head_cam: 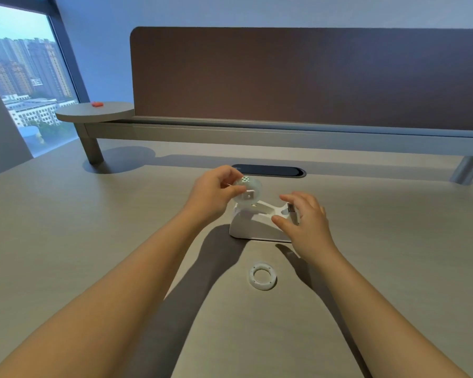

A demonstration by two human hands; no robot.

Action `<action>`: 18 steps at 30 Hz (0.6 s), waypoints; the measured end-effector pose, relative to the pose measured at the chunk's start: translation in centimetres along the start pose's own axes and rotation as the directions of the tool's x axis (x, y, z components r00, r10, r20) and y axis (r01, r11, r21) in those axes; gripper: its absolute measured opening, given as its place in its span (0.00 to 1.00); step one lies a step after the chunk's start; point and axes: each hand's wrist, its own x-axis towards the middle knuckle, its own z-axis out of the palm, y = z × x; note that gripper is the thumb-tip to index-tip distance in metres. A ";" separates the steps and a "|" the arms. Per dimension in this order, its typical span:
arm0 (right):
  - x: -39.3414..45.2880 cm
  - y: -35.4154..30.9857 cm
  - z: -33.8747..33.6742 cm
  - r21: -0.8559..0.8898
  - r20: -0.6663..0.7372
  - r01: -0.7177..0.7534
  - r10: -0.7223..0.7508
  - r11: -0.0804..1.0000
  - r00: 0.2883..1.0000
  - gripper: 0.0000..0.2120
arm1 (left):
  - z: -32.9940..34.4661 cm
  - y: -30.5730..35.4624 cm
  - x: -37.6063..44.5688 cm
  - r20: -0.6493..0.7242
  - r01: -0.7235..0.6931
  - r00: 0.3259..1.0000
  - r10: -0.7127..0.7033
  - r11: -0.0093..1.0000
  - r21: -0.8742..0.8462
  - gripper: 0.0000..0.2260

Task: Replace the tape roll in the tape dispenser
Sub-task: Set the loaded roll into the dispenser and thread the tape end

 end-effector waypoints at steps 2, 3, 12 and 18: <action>0.5 0.1 0.5 -0.027 0.053 -0.033 0.035 0.999 0.998 0.20 | 0.6 -0.2 0.6 0.034 0.014 0.999 -0.016 0.999 0.037 0.10; 0.8 0.2 0.7 -0.026 0.074 -0.040 0.041 0.999 0.996 0.20 | 0.8 -0.3 0.8 0.051 0.018 0.998 -0.020 0.998 0.052 0.10; 1.4 1.0 1.6 0.039 0.097 0.013 -0.016 0.999 0.995 0.17 | 1.4 -0.8 1.7 0.208 -0.029 0.978 -0.010 0.983 0.184 0.11; 1.4 1.2 1.8 0.042 0.087 0.023 -0.027 0.999 0.996 0.17 | 1.6 -2.0 2.0 0.242 -0.012 0.969 -0.045 0.973 0.230 0.11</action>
